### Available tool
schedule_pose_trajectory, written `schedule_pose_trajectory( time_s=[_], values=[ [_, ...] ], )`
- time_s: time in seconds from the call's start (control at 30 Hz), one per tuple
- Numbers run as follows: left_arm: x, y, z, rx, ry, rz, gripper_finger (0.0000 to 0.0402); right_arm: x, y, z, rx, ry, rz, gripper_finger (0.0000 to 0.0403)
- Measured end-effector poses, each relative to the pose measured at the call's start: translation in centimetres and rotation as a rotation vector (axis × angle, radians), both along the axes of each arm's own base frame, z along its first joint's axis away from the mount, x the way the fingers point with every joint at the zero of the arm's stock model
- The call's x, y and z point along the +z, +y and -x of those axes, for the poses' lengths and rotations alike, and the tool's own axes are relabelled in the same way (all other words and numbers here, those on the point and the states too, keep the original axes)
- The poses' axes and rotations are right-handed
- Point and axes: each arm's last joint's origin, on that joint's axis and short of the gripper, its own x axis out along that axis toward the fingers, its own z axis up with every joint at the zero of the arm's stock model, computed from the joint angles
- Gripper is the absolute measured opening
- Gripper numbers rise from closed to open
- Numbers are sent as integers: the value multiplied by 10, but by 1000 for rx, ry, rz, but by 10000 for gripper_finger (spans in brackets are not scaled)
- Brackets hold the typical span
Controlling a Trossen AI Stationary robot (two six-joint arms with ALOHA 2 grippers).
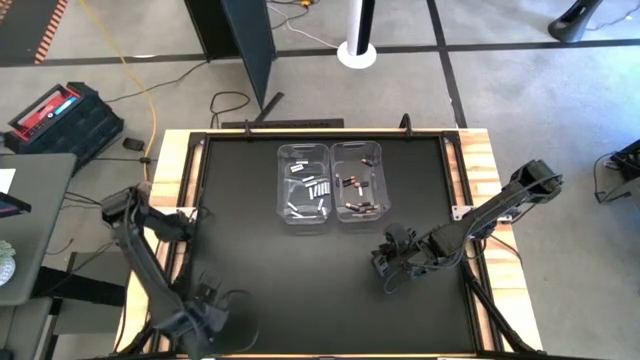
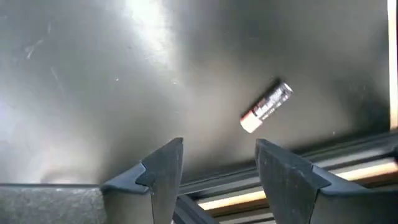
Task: Sort batteries
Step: Put the black battery into the right transparent bin
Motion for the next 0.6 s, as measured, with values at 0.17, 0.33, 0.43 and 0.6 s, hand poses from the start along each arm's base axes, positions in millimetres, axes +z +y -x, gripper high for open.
schedule_pose_trajectory(
  time_s=[0.17, 0.33, 0.43, 0.6],
  values=[
    [-2, -11, 15, -68, -79, -9, 196, 3, 3, -5, -12, -60, -42, 173],
    [-26, -17, 25, -136, -111, 51, 196, 5, 5, -7, -10, -100, -67, 173],
    [-38, -12, 29, -122, -99, 27, 196, 6, 8, -7, 1, -111, -74, 173],
    [-54, -5, 32, -152, -85, 17, 196, 6, 14, -4, 16, -113, -84, 173]
  ],
)
